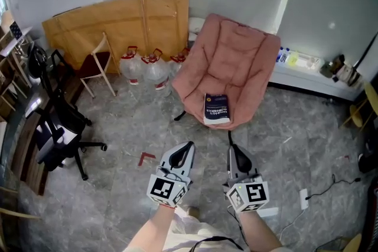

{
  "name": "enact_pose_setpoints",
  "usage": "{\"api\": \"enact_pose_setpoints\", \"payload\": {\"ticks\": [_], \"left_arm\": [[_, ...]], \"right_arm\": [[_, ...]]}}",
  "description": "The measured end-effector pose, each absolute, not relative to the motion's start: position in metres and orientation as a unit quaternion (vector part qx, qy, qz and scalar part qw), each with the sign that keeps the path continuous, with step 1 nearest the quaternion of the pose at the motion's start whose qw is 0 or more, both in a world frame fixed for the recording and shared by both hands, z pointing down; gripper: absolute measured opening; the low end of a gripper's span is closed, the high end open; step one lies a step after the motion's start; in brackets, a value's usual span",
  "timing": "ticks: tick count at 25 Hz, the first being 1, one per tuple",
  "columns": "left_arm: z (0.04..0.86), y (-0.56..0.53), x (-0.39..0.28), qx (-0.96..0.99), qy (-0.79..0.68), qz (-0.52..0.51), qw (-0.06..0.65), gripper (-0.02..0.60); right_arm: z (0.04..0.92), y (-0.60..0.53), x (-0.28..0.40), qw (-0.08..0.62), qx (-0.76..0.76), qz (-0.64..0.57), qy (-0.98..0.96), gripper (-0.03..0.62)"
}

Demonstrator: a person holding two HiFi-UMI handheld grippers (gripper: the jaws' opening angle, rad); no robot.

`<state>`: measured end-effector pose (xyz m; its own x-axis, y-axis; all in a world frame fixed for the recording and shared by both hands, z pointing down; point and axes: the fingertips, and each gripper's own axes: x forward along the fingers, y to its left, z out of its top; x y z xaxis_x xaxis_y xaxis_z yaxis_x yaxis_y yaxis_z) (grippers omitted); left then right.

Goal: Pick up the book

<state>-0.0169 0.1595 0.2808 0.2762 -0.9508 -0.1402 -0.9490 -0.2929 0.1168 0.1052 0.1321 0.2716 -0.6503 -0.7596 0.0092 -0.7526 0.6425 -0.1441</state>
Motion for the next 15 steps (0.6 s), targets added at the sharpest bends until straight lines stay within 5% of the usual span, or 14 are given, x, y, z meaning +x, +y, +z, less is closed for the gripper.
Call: {"api": "enact_pose_setpoints", "payload": {"ticks": [15], "left_arm": [[0.278, 0.086, -0.022, 0.832, -0.546, -0.097, 0.018, 0.008]], "right_arm": [[0.283, 0.087, 0.097, 0.003, -0.451, -0.067, 0.89, 0.012]]}}
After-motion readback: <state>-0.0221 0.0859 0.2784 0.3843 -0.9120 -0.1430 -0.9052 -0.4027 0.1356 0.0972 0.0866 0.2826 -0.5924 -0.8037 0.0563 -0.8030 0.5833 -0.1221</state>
